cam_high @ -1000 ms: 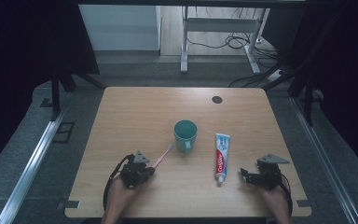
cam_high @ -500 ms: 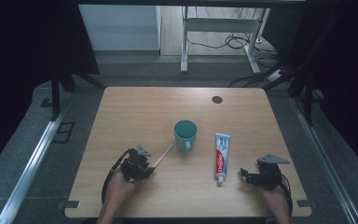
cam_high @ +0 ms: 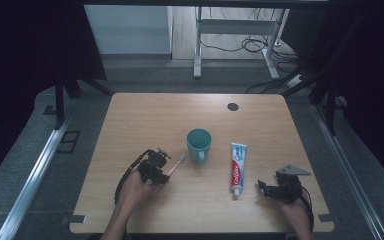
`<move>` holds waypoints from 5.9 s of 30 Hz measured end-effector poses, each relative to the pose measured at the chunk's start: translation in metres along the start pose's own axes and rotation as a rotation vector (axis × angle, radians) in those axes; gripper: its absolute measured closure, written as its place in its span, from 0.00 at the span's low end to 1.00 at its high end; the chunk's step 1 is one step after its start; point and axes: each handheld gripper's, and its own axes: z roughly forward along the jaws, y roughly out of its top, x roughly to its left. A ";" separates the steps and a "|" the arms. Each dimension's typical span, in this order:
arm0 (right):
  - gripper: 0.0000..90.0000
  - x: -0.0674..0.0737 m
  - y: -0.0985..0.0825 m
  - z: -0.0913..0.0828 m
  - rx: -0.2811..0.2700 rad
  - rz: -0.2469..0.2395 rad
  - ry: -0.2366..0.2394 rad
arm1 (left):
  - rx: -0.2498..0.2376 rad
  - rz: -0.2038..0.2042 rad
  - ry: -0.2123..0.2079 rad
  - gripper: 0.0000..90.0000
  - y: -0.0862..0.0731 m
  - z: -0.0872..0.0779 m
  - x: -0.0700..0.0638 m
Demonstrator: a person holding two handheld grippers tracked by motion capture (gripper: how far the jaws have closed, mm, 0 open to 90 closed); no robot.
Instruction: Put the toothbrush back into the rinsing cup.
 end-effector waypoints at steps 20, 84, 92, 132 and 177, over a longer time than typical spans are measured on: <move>0.18 0.000 0.000 0.000 0.000 0.001 0.000 | 0.240 0.004 0.018 0.71 0.042 0.017 0.000; 0.18 0.000 0.000 0.000 0.002 0.000 0.002 | -0.153 -0.041 -0.068 0.88 0.035 -0.059 0.031; 0.18 0.000 0.000 0.000 0.001 -0.002 0.001 | -0.226 -0.008 -0.064 0.88 0.040 -0.072 0.026; 0.18 0.000 0.000 0.000 -0.001 -0.001 0.006 | -0.577 0.022 -0.087 0.88 0.088 -0.092 0.006; 0.18 0.000 0.001 0.001 -0.002 -0.007 0.010 | -0.669 0.028 -0.027 0.88 0.120 -0.038 -0.018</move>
